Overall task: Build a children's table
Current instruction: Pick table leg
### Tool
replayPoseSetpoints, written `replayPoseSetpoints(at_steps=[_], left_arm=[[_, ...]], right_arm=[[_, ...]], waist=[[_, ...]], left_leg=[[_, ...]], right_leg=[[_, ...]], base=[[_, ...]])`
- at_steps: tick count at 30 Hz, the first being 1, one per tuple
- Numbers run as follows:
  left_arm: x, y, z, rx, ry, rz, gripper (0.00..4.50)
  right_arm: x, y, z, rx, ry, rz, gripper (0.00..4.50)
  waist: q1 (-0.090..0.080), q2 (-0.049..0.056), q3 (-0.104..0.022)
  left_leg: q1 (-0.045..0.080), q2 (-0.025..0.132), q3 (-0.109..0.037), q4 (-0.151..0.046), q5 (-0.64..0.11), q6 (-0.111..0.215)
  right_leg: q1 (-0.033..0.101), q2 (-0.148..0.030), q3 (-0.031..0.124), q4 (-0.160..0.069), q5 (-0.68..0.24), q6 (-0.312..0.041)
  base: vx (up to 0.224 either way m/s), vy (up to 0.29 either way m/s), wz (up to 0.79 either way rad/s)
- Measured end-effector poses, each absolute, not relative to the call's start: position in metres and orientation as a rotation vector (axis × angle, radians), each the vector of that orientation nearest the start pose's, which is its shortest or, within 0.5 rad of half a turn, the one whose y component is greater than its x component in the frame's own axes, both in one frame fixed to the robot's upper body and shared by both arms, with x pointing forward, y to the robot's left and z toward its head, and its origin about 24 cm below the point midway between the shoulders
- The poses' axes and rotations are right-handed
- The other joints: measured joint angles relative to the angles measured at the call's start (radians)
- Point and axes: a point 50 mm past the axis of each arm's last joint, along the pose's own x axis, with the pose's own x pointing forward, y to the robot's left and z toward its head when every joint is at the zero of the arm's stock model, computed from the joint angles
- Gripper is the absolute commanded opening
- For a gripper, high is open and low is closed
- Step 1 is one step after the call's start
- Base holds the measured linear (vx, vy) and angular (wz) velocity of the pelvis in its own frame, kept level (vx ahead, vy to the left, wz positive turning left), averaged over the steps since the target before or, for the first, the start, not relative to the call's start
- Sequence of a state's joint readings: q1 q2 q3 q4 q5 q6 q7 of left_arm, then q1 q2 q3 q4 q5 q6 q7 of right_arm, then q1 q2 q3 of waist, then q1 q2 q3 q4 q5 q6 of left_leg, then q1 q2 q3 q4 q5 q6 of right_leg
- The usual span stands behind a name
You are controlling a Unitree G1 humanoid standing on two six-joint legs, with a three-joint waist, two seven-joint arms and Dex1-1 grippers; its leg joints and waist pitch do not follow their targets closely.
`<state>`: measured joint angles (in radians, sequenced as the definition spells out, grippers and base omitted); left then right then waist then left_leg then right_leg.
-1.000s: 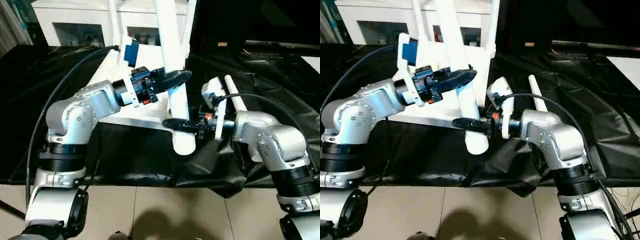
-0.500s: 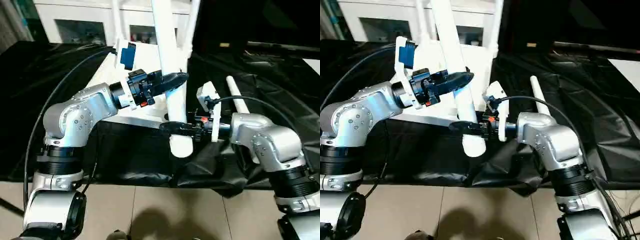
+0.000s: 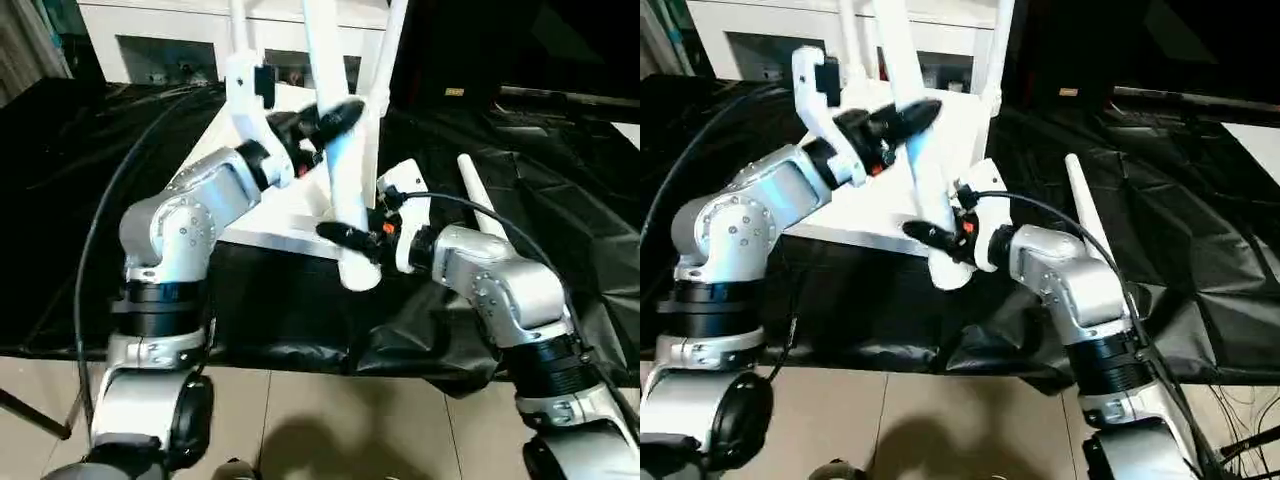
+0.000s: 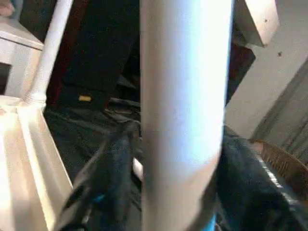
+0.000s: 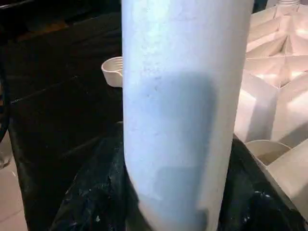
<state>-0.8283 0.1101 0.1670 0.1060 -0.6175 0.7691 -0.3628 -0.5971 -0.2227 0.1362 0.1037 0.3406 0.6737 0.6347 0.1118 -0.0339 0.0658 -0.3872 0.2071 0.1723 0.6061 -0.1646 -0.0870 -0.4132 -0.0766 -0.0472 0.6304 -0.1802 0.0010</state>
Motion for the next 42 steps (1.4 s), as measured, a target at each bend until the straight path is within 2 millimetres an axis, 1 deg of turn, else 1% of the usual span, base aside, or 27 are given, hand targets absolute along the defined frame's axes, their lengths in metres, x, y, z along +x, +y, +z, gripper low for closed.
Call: replayPoseSetpoints(at_steps=[1,2,4,7,11,12,14,16,17,19,21,23,28,31,38,42], left_arm=[[0.348,0.094,0.216,-0.435,-0.003,-0.782,2.22],[0.348,0.094,0.216,-0.442,0.0,-0.787,2.14],[0.347,0.094,0.217,-0.447,0.007,-0.799,2.15],[0.344,0.093,0.218,-0.448,0.018,-0.815,1.82],[0.344,0.097,0.219,-0.442,0.018,-0.815,1.77],[0.344,0.098,0.219,-0.438,0.016,-0.821,1.74],[0.344,0.101,0.222,-0.418,0.005,-0.85,1.74],[0.342,0.101,0.223,-0.391,0.004,-0.905,1.74],[0.34,0.1,0.223,-0.379,0.01,-0.94,1.73],[0.338,0.098,0.223,-0.36,0.025,-0.993,1.73],[0.335,0.095,0.222,-0.331,0.041,-1.051,1.73],[0.333,0.093,0.221,-0.301,0.053,-1.099,1.73],[0.33,0.086,0.22,-0.265,0.069,-1.147,1.73],[0.331,0.087,0.221,-0.25,0.066,-1.147,1.73],[0.33,0.09,0.226,-0.228,0.059,-1.163,1.73],[0.33,0.089,0.226,-0.227,0.058,-1.165,1.73]], right_arm=[[0.324,-0.087,0.127,0.045,0.246,0.928,1.86],[0.324,-0.086,0.127,0.044,0.245,0.927,1.86],[0.324,-0.087,0.127,0.036,0.245,0.924,1.86],[0.324,-0.086,0.127,0.024,0.24,0.924,1.86],[0.325,-0.085,0.128,0.01,0.224,0.925,1.86],[0.325,-0.085,0.128,0.01,0.222,0.926,2.21],[0.326,-0.085,0.131,0.015,0.219,0.937,2.58],[0.328,-0.087,0.138,0.005,0.204,0.96,2.65],[0.329,-0.09,0.142,-0.005,0.195,0.976,2.89],[0.328,-0.094,0.145,-0.021,0.194,1.012,2.98],[0.324,-0.104,0.149,-0.048,0.205,1.066,2.98],[0.322,-0.114,0.152,-0.066,0.225,1.113,2.98],[0.319,-0.121,0.149,-0.095,0.266,1.158,2.98],[0.318,-0.121,0.148,-0.092,0.277,1.167,2.98],[0.316,-0.117,0.139,-0.083,0.329,1.194,2.98],[0.315,-0.115,0.136,-0.077,0.336,1.199,2.98]], waist=[[0.0,0.0,0.0],[0.0,0.0,0.0],[0.0,0.0,0.0],[0.0,0.0,0.0],[-0.001,0.0,0.0],[-0.001,0.0,0.0],[-0.002,0.002,0.0],[-0.002,0.003,0.001],[0.0,0.004,0.001],[0.001,0.006,0.001],[0.0,0.01,0.001],[-0.001,0.011,0.0],[-0.009,0.011,0.0],[-0.013,0.011,0.0],[-0.009,0.011,0.0],[-0.004,0.011,0.0]], left_leg=[[0.0,0.0,0.0,0.0,0.0,0.0],[0.0,0.0,0.0,0.0,0.0,0.0],[0.0,0.0,0.0,0.0,0.0,0.0],[0.0,0.0,0.0,0.0,0.0,0.0],[0.0,0.0,0.0,0.0,0.0,0.0],[0.0,0.0,0.0,0.0,0.0,0.0],[0.0,0.0,0.0,0.0,0.0,0.0],[0.0,0.0,0.0,0.0,0.0,0.0],[0.0,0.0,-0.001,0.0,0.0,0.0],[0.0,0.0,-0.001,0.0,0.0,0.0],[0.0,0.0,-0.001,0.001,0.0,0.0],[0.001,0.0,-0.001,0.0,0.0,0.0],[0.002,0.0,-0.001,0.0,0.0,0.0],[0.003,0.0,-0.001,0.0,0.0,0.0],[0.002,0.0,-0.001,0.001,0.0,0.0],[0.002,0.0,-0.001,0.001,0.0,0.0]], right_leg=[[0.0,0.0,0.0,0.0,0.0,0.0],[0.0,0.0,0.0,0.0,0.0,0.0],[0.0,0.0,0.0,0.0,0.0,0.0],[0.0,0.0,0.0,0.0,0.0,0.0],[0.0,0.0,0.0,0.0,0.0,0.0],[0.0,0.0,0.0,0.0,0.0,0.0],[0.0,0.0,0.0,0.0,0.0,0.0],[0.0,0.0,0.0,0.0,0.0,0.0],[0.001,0.0,0.0,0.0,0.0,0.0],[0.001,0.0,0.0,0.0,0.0,0.0],[0.001,0.0,0.0,0.0,0.0,0.0],[0.001,0.001,0.0,0.0,0.0,0.0],[0.001,0.001,0.0,0.001,0.001,-0.002],[0.001,0.001,0.0,0.002,0.002,-0.002],[0.001,0.001,0.0,0.001,0.002,-0.002],[0.001,0.001,0.0,0.001,0.002,-0.002]], base=[[0.0,0.0,0.0],[0.0,0.0,0.0],[0.0,0.0,0.0],[0.0,0.0,0.0],[0.0,0.0,0.0],[0.0,0.0,0.0],[0.0,0.0,0.0],[0.0,0.0,0.0],[0.0,0.0,0.0],[0.0,0.0,0.0],[0.0,0.0,0.0],[0.0,0.0,0.0],[0.0,0.0,0.0],[0.0,0.0,0.0],[0.0,0.0,0.0],[0.0,0.0,0.0]])
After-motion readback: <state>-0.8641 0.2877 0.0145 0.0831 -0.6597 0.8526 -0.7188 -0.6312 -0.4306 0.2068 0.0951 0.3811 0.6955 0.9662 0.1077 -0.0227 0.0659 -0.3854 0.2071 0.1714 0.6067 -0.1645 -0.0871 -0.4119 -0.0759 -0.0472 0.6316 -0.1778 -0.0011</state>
